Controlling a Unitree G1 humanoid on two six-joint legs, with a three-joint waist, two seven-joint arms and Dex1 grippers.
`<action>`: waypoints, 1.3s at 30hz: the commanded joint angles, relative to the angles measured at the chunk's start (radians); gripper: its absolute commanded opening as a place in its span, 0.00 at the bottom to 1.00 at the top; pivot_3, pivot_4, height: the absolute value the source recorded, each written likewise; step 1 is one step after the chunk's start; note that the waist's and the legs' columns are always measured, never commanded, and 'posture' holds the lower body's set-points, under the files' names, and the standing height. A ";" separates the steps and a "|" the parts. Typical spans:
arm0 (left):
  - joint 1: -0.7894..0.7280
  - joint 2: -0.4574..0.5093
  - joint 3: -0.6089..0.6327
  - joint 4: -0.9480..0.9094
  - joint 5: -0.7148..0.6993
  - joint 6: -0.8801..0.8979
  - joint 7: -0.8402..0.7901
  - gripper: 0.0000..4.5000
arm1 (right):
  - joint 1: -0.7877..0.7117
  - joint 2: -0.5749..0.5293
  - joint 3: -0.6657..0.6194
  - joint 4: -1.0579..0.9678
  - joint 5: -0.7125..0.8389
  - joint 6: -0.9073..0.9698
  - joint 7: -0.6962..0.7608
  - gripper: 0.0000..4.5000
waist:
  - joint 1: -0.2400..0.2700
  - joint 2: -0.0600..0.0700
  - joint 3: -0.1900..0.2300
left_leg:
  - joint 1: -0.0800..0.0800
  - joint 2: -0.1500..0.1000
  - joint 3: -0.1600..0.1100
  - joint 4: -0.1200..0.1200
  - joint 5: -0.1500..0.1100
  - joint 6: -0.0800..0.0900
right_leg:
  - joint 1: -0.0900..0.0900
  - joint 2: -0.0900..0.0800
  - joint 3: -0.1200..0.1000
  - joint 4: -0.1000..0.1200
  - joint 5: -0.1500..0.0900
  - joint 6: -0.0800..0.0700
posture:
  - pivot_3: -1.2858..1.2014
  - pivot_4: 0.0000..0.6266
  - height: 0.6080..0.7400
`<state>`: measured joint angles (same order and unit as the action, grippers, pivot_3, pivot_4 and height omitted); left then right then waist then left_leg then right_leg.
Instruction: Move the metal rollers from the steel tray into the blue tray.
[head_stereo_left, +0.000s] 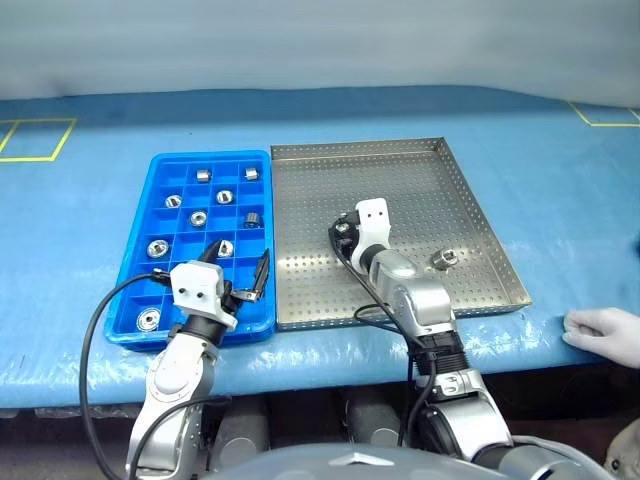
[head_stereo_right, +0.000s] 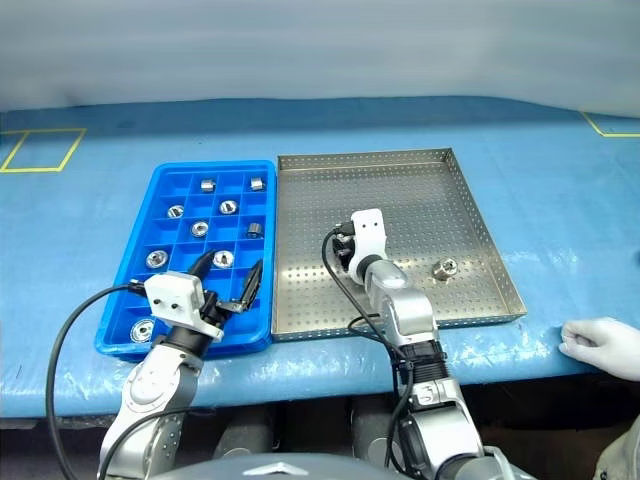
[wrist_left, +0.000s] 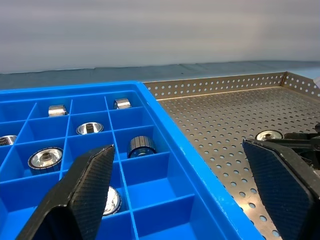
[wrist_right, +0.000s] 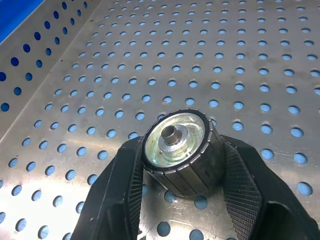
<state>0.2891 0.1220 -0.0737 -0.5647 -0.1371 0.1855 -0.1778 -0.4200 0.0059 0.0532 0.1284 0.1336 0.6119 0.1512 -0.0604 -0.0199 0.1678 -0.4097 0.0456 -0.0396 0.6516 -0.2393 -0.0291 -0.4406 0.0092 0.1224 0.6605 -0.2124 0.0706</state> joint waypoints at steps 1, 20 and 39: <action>0.002 0.003 0.006 -0.048 -0.005 -0.030 -0.004 1.00 | -0.023 0.008 0.019 -0.052 0.010 -0.011 0.024 0.42 | 0.000 0.000 0.000 | 0.000 0.000 0.000 0.000 0.000 0.000 | 0.000 0.000 0.000 0.000 0.000 0.000 | 0.56 0.24 1.00; 0.245 -0.026 0.051 -0.175 0.021 -0.083 0.067 1.00 | -0.188 -0.002 0.355 -0.286 0.044 0.224 0.275 0.42 | 0.083 0.000 0.000 | -0.001 0.000 -0.001 0.000 0.000 0.000 | -0.001 0.000 -0.001 -0.001 -0.004 -0.007 | 0.63 0.24 1.00; 0.288 0.112 -0.054 -0.201 0.019 0.015 -0.049 1.00 | -0.115 -0.115 0.400 -0.340 0.018 0.398 0.269 0.76 | 0.109 0.000 0.000 | -0.001 0.000 0.000 0.000 0.000 0.000 | -0.002 -0.001 -0.002 -0.001 -0.005 -0.009 | 0.62 0.24 1.00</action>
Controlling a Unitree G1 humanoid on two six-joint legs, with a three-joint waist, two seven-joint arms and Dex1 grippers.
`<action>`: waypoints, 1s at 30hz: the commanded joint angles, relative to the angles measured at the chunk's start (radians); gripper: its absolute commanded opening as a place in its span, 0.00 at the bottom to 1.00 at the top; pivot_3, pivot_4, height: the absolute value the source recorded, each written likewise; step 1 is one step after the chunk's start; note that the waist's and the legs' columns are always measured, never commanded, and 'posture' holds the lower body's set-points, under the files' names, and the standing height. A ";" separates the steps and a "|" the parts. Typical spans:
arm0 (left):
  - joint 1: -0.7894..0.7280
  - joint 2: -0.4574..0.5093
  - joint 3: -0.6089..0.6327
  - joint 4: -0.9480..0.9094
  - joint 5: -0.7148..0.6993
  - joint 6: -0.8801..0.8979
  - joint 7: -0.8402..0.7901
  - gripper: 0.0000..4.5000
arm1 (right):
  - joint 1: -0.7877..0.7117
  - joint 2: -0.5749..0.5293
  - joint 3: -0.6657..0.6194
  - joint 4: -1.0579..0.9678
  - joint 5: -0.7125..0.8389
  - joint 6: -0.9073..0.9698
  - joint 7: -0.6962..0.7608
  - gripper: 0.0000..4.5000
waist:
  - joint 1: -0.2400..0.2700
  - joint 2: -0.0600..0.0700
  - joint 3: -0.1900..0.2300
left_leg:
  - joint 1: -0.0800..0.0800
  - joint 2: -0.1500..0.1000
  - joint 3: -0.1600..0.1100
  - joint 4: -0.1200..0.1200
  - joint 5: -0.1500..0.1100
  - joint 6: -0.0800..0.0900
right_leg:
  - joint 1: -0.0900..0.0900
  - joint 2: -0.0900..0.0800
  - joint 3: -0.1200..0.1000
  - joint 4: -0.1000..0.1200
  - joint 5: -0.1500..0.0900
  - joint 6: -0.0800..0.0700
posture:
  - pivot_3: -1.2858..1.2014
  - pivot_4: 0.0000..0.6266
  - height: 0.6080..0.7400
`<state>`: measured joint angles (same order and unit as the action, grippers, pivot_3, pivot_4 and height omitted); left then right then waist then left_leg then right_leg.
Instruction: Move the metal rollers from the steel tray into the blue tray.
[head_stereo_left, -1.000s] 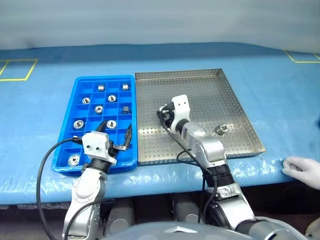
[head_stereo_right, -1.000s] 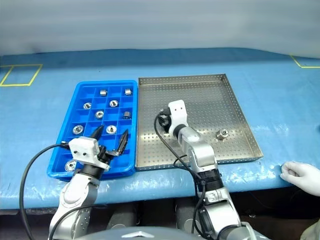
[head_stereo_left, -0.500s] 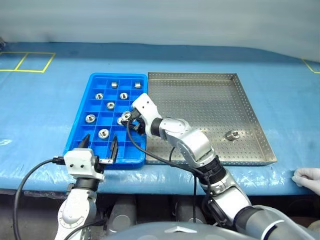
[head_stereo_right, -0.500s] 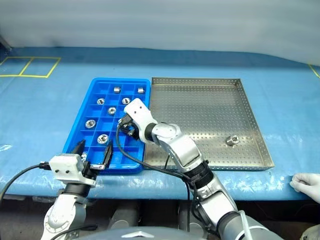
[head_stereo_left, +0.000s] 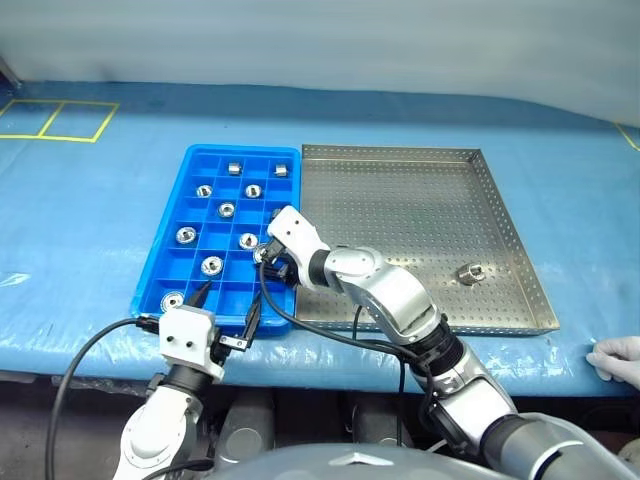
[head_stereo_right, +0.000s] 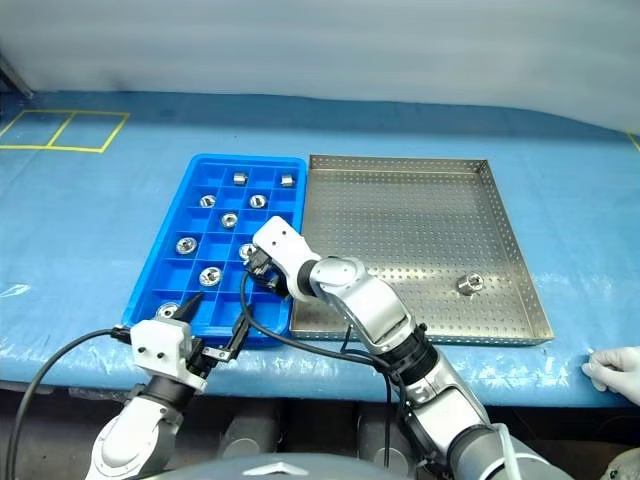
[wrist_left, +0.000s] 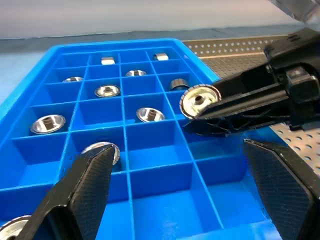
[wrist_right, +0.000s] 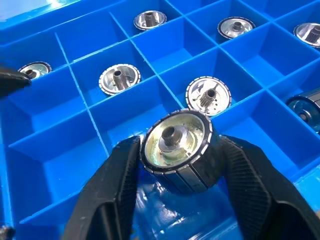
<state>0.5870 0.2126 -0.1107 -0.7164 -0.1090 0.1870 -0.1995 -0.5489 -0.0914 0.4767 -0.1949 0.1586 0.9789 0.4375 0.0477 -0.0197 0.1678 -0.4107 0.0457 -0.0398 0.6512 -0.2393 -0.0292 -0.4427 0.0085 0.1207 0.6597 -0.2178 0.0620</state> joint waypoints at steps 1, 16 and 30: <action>-0.014 0.030 -0.020 -0.051 -0.011 0.024 -0.034 1.00 | 0.015 -0.018 -0.024 -0.020 -0.008 0.033 -0.021 0.84 | 0.000 0.000 0.000 | 0.000 0.000 0.000 0.000 0.000 0.000 | 0.000 0.000 0.000 0.000 0.000 0.000 | 0.61 0.24 1.00; -0.143 0.109 -0.068 -0.013 -0.070 0.097 -0.159 1.00 | 0.122 -0.011 -0.422 -0.144 -0.001 -0.065 -0.233 1.00 | -0.040 0.001 0.000 | 0.000 0.000 0.001 0.000 0.000 0.000 | -0.001 0.000 0.000 0.000 0.000 0.000 | 0.54 0.24 1.00; -0.324 0.145 -0.106 0.091 -0.133 0.124 -0.294 1.00 | 0.261 -0.038 -0.626 -0.216 -0.020 -0.024 -0.389 1.00 | -0.173 0.002 -0.001 | 0.000 0.000 0.002 0.000 0.000 0.000 | 0.000 0.000 0.003 0.001 0.003 0.005 | 0.47 0.24 1.00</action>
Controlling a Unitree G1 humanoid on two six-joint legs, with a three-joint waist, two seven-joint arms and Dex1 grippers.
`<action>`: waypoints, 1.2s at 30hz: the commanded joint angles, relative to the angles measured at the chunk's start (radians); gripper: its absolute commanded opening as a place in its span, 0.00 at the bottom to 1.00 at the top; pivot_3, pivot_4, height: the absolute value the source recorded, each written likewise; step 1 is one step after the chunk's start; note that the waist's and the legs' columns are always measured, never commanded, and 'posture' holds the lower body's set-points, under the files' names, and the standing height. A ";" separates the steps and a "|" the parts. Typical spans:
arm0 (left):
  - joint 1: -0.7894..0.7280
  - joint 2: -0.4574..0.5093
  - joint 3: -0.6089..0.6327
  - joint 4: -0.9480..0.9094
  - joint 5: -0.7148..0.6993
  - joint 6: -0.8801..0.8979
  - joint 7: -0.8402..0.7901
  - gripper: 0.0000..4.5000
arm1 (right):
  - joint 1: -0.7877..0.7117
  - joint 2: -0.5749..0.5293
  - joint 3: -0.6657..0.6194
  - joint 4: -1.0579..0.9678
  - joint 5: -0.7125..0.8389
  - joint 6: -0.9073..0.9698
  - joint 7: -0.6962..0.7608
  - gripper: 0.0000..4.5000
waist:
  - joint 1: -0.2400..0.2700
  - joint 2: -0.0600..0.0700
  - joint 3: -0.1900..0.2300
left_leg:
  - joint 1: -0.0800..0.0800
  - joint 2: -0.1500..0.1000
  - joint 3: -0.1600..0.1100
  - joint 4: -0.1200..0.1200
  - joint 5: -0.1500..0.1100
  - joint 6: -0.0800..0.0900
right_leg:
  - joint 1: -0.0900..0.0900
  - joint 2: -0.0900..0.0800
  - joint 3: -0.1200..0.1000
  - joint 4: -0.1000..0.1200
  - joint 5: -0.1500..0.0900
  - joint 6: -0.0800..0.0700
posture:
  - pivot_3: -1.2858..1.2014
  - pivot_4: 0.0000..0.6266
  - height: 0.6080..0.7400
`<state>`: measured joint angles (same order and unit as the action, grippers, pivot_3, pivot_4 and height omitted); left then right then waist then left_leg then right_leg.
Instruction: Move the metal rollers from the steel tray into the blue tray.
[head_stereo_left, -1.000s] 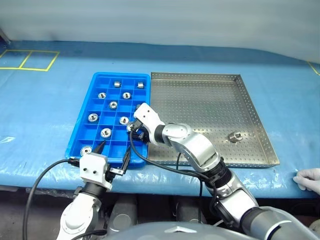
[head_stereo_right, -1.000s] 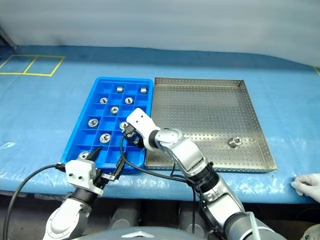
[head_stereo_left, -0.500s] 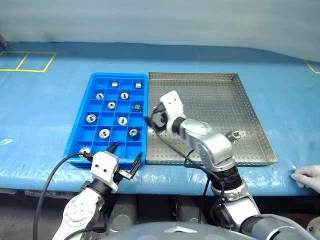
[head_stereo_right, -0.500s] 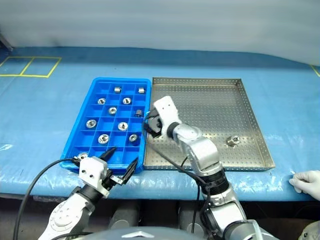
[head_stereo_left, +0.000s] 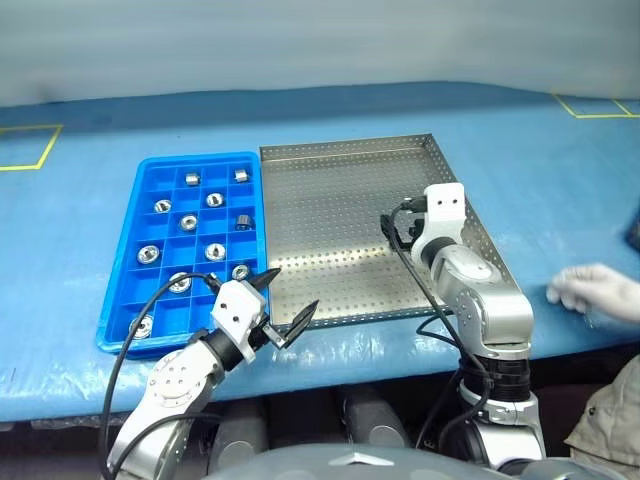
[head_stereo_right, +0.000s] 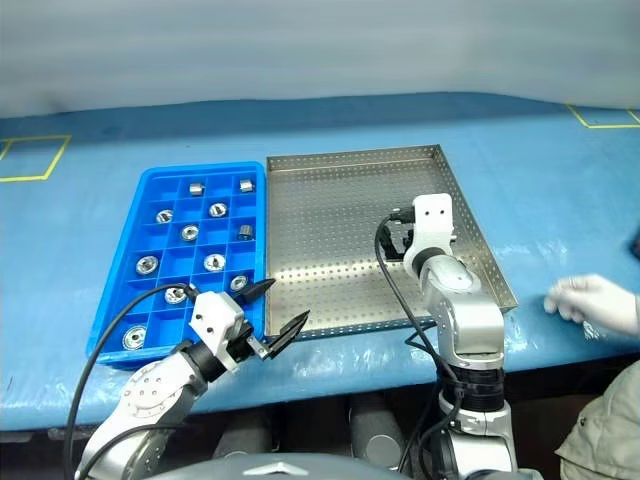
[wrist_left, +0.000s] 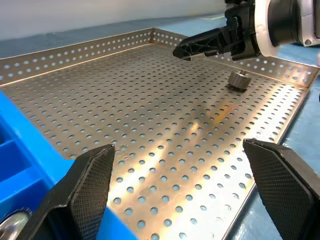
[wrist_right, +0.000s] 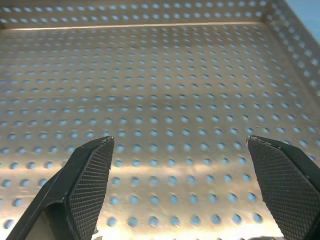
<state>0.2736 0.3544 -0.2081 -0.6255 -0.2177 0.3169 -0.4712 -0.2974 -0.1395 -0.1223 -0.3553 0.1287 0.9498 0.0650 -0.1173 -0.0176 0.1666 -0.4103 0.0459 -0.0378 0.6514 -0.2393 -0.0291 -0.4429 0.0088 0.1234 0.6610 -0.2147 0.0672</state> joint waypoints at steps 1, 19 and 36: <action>-0.014 0.002 -0.009 0.003 -0.024 -0.005 -0.025 1.00 | 0.020 0.010 -0.030 -0.058 0.008 0.007 -0.020 1.00 | -0.016 0.000 0.000 | 0.000 0.000 0.000 0.000 0.000 0.000 | 0.000 0.000 0.000 0.000 0.000 0.000 | 0.47 0.24 1.00; -0.019 -0.001 -0.012 0.017 -0.024 -0.008 -0.022 1.00 | 0.100 0.035 -0.078 0.030 0.028 -0.002 -0.031 1.00 | -0.059 0.001 -0.001 | 0.001 0.000 0.000 0.001 0.000 0.000 | 0.002 0.000 0.002 0.000 0.000 0.000 | 0.47 0.24 1.00; -0.012 -0.004 -0.010 0.011 -0.026 -0.010 -0.005 1.00 | 0.083 0.024 -0.049 0.042 0.025 -0.006 -0.019 1.00 | -0.056 0.001 -0.001 | 0.001 0.000 0.000 0.001 0.000 0.000 | 0.002 0.000 0.002 0.000 0.000 0.000 | 0.48 0.24 1.00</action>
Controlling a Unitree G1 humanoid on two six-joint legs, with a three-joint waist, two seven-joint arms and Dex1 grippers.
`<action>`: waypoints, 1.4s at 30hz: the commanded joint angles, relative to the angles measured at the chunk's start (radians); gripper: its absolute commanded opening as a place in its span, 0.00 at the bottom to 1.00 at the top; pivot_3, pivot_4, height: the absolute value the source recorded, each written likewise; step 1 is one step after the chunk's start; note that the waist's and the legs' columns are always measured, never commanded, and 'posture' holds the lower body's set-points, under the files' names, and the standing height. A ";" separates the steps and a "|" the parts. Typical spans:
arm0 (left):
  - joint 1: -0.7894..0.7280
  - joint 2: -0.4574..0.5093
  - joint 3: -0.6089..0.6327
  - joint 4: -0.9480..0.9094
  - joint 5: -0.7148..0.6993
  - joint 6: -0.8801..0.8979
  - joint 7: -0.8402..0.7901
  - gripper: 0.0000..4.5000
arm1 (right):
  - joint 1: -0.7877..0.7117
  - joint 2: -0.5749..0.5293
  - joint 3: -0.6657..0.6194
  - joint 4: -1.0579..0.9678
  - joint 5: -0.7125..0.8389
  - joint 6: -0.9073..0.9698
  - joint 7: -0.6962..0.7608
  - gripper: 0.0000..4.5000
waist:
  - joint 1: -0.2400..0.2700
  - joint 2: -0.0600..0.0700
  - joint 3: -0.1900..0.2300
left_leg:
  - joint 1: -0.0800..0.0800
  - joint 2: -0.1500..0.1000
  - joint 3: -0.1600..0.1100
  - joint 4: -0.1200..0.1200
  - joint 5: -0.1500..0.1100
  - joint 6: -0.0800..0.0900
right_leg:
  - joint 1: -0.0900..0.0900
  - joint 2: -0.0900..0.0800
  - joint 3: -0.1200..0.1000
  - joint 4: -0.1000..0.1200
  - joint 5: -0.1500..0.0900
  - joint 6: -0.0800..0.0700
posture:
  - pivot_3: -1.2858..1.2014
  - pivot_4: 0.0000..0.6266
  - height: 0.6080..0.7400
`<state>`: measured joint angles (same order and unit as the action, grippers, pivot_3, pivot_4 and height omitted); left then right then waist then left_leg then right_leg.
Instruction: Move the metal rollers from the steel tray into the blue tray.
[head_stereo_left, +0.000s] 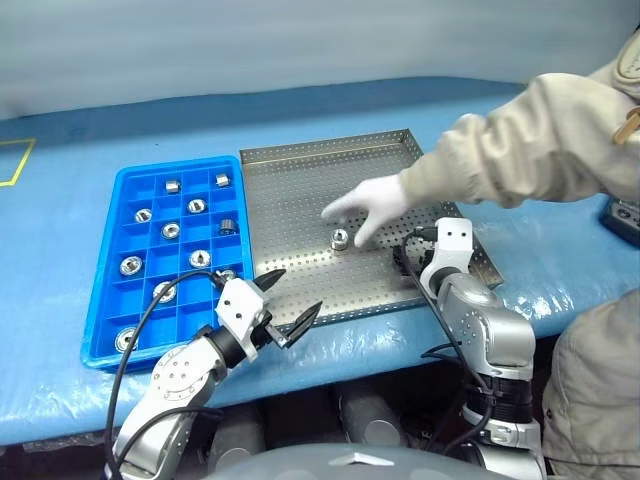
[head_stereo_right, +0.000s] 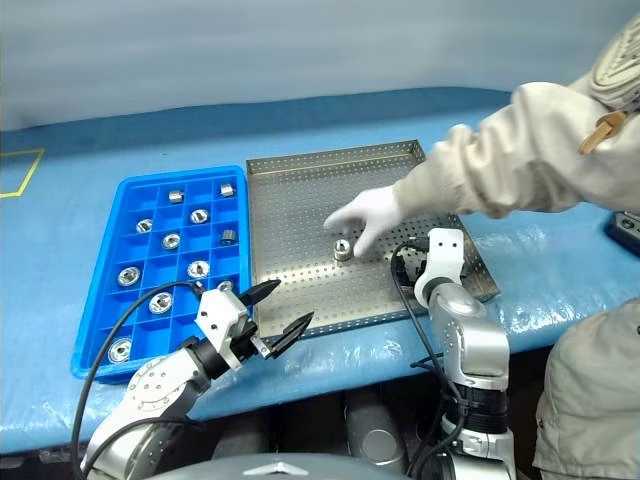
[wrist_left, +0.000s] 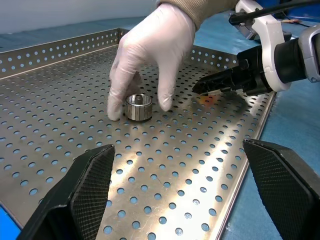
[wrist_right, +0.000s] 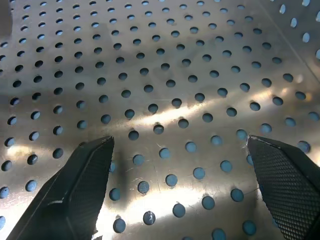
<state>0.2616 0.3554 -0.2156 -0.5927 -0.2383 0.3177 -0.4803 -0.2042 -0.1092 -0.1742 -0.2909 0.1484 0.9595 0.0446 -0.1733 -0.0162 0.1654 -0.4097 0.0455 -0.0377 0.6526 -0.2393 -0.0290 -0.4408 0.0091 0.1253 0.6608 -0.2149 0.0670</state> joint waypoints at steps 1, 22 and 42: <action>0.001 -0.005 -0.003 -0.023 -0.005 -0.010 0.004 1.00 | -0.013 -0.007 0.007 -0.027 0.007 -0.017 0.004 1.00 | 0.000 0.000 0.000 | 0.000 0.000 0.000 0.000 0.000 0.000 | 0.000 0.000 0.000 0.000 0.000 0.000 | 0.48 0.24 1.00; 0.064 -0.019 0.020 -0.071 0.012 -0.026 0.074 1.00 | -0.239 0.058 0.224 0.208 0.016 -0.210 0.126 1.00 | 0.056 0.000 0.000 | 0.000 0.000 0.000 0.000 0.001 0.001 | 0.000 0.000 0.000 0.000 0.003 0.004 | 0.53 0.24 1.00; 0.101 -0.013 0.016 -0.105 0.020 -0.020 0.112 1.00 | -0.124 -0.017 0.260 0.159 -0.022 -0.177 0.151 0.39 | 0.106 0.000 0.000 | 0.002 0.000 0.000 0.000 0.001 0.001 | 0.001 0.000 0.000 0.000 0.000 -0.001 | 0.55 0.24 1.00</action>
<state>0.3603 0.3437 -0.2029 -0.6459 -0.2166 0.3145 -0.3717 -0.3286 -0.1139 0.0795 -0.0630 0.1233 0.7628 0.1837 -0.0673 -0.0157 0.1652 -0.4081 0.0454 -0.0373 0.6525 -0.2387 -0.0281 -0.4396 0.0092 0.1256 0.6608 -0.2149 0.0664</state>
